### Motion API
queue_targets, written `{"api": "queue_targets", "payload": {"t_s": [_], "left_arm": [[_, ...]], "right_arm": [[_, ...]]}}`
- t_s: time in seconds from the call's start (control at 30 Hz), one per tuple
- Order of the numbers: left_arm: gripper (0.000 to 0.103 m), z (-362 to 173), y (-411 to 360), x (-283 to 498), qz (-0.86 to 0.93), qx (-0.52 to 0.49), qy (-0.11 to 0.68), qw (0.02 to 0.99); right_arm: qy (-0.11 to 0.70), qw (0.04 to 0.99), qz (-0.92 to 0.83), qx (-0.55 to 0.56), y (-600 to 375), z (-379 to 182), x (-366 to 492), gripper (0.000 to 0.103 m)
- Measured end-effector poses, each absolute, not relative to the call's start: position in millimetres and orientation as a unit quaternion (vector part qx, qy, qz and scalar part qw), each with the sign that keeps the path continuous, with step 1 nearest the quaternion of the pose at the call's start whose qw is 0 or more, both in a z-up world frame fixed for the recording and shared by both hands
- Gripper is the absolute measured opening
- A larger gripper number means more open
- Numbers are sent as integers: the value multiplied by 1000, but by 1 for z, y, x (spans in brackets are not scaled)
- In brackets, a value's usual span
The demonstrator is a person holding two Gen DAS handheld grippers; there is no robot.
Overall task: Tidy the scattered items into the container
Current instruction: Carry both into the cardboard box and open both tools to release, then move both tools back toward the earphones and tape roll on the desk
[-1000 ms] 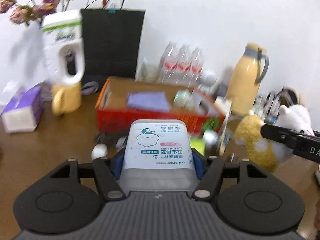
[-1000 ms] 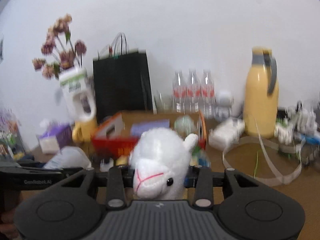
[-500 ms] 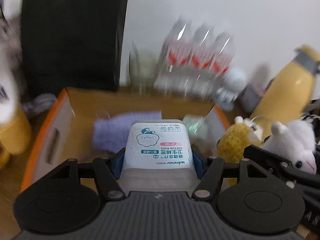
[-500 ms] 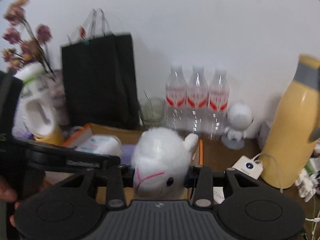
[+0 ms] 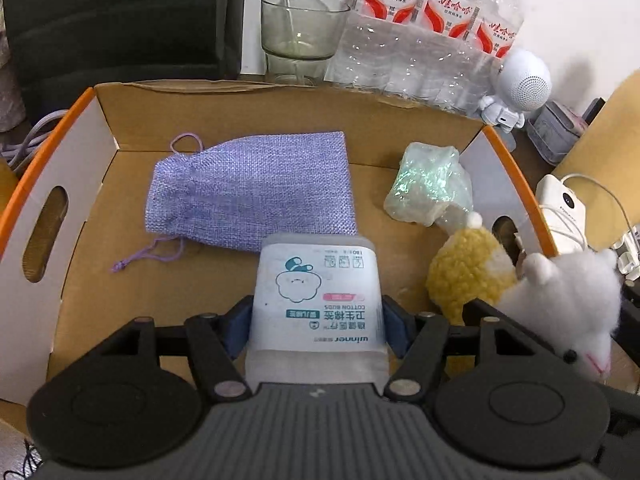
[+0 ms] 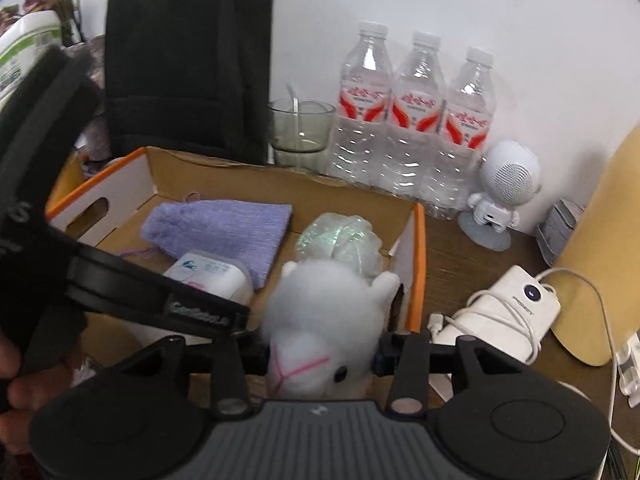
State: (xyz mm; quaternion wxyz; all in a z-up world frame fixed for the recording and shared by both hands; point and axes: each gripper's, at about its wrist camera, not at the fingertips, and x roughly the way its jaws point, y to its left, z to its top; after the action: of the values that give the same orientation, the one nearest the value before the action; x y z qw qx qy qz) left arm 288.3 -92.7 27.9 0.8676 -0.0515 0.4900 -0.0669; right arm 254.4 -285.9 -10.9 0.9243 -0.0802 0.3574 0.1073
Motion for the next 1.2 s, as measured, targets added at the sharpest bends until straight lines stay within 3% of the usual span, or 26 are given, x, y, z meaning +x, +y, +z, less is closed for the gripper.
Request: {"api": "queue_targets", "payload": {"t_s": [0.07,0.13,0.2,0.3,0.37,0.67,1.2], "left_arm": [[71,34,-91,288,-71,-51,490,867],[75,46,-87,286,-68,-41,486,871],[87,61,-80,283,-63,-30,475,877],[96,84,-66,277,-50,-16,460,886],[100,99,-56,275,-43,-1,457,888],[103,135,-29,253,-1,3,467,884],[103,157,-13,173,-13,4,418,908]], "right_arm": [[368,921,109,-66,-289,-9,256,48],[375,919,110,-56,-292,-5,257,63],[377,918,116,-49,-295,3,257,65],[381,917,116,-32,-300,24,258,67],[389,914,118,-4,-303,41,262,75],[480,867,91,96,-293,79,294,79],[438,890,97,82,-259,104,222,85]]}}
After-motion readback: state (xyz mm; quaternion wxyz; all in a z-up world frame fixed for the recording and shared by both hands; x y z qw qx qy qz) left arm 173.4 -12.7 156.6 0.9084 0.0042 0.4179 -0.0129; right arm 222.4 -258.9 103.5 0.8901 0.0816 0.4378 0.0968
